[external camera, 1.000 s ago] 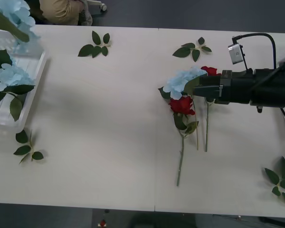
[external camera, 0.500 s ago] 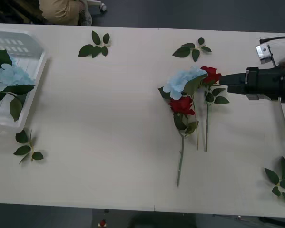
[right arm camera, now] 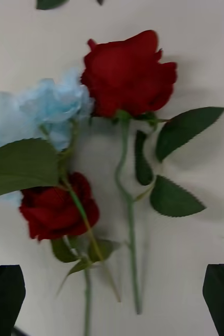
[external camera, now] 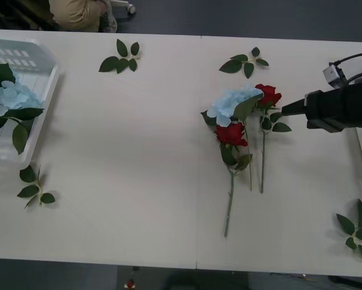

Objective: Put the red flowers into the right box and the blue flowers into the left box

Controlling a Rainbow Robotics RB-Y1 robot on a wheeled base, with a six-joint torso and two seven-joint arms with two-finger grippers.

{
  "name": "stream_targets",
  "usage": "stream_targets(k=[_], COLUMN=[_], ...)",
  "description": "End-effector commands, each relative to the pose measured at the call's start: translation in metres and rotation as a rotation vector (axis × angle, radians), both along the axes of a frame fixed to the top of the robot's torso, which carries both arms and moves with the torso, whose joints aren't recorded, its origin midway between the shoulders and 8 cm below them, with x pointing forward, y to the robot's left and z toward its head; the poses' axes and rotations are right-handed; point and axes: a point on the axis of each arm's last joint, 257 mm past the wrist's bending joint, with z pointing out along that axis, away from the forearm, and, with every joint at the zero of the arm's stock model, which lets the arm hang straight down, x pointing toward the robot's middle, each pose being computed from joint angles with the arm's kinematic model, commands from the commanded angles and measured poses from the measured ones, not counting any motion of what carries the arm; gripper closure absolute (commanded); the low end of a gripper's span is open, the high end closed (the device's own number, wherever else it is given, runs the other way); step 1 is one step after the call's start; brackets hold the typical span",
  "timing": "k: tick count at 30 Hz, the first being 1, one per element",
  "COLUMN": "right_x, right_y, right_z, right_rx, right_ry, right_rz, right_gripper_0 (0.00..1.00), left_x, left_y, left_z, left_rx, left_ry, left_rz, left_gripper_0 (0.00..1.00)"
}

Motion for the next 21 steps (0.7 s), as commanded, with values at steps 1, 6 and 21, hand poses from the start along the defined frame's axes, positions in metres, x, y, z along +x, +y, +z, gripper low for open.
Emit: stream_targets(k=[1, 6, 21], right_x=[0.023, 0.036, 0.054], right_y=[0.002, 0.000, 0.005], right_z=[0.015, 0.005, -0.006], right_rx=[-0.143, -0.221, -0.361], right_ry=[-0.050, -0.052, -0.073], right_rz=[-0.023, -0.084, -0.164], right_gripper_0=[0.00, 0.00, 0.00], left_x=[0.001, 0.001, -0.020], left_y=[0.004, 0.003, -0.085], left_z=[0.021, 0.001, -0.003], left_rx=[0.038, 0.028, -0.433], left_ry=[0.001, 0.009, 0.041], left_rz=[-0.019, -0.028, -0.097], left_gripper_0=[0.84, 0.20, 0.00])
